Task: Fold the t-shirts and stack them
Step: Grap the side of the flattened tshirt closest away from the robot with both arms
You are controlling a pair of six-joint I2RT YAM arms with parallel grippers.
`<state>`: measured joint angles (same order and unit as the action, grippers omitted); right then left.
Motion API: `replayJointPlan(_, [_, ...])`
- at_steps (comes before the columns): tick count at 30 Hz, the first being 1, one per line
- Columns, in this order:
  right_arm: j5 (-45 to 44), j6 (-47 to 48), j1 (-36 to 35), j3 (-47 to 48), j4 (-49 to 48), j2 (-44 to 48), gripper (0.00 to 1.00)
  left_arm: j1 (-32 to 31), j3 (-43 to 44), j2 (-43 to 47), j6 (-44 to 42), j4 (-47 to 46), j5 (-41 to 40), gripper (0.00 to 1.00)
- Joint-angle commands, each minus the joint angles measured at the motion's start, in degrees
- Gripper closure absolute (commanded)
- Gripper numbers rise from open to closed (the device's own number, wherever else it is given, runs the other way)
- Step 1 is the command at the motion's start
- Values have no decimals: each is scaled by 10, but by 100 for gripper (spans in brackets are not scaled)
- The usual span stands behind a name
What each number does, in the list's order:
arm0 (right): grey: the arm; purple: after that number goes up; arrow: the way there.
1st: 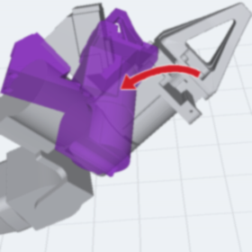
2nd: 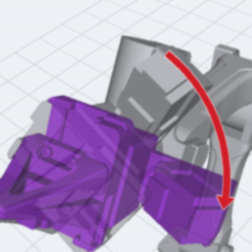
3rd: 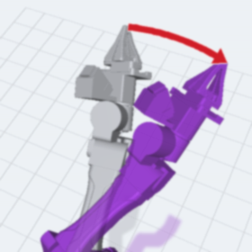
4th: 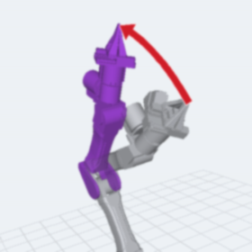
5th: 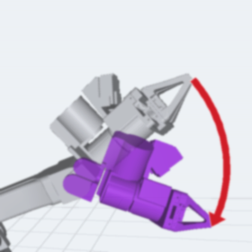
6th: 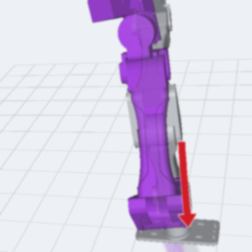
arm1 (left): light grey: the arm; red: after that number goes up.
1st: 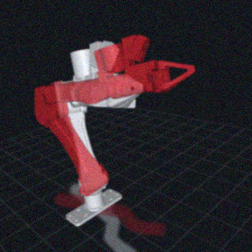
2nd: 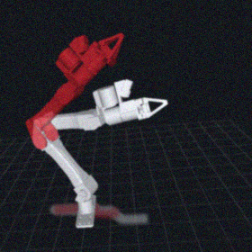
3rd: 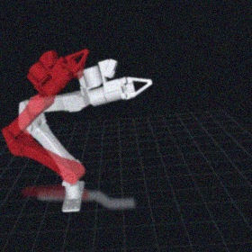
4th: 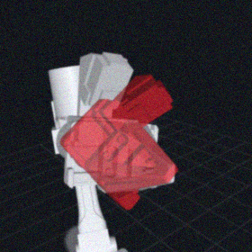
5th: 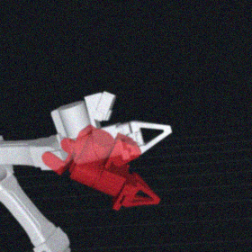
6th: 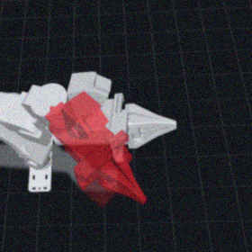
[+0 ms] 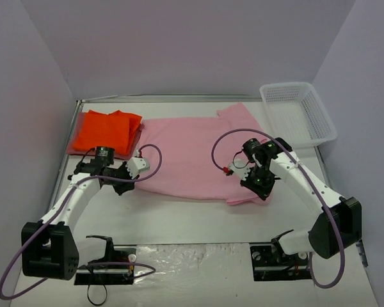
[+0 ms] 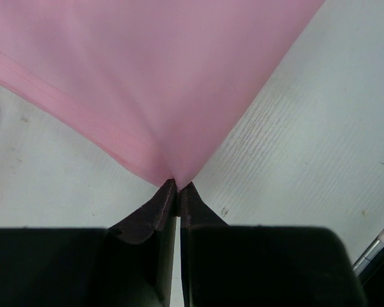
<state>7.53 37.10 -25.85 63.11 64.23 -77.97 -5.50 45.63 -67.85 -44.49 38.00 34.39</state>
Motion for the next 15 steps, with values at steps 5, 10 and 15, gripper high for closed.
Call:
replayJointPlan(5, [-9, 73, 91, 90, 28, -40, 100, 5, 31, -37, 54, -36, -1, 98])
replayJointPlan(10, [-6, 83, 120, 144, 11, -96, 100, 5, 97, -100, 48, -4, 2, 98])
replayJointPlan(15, [-7, 87, 133, 213, 7, -172, 100, 5, 173, -140, 35, 9, -13, 98])
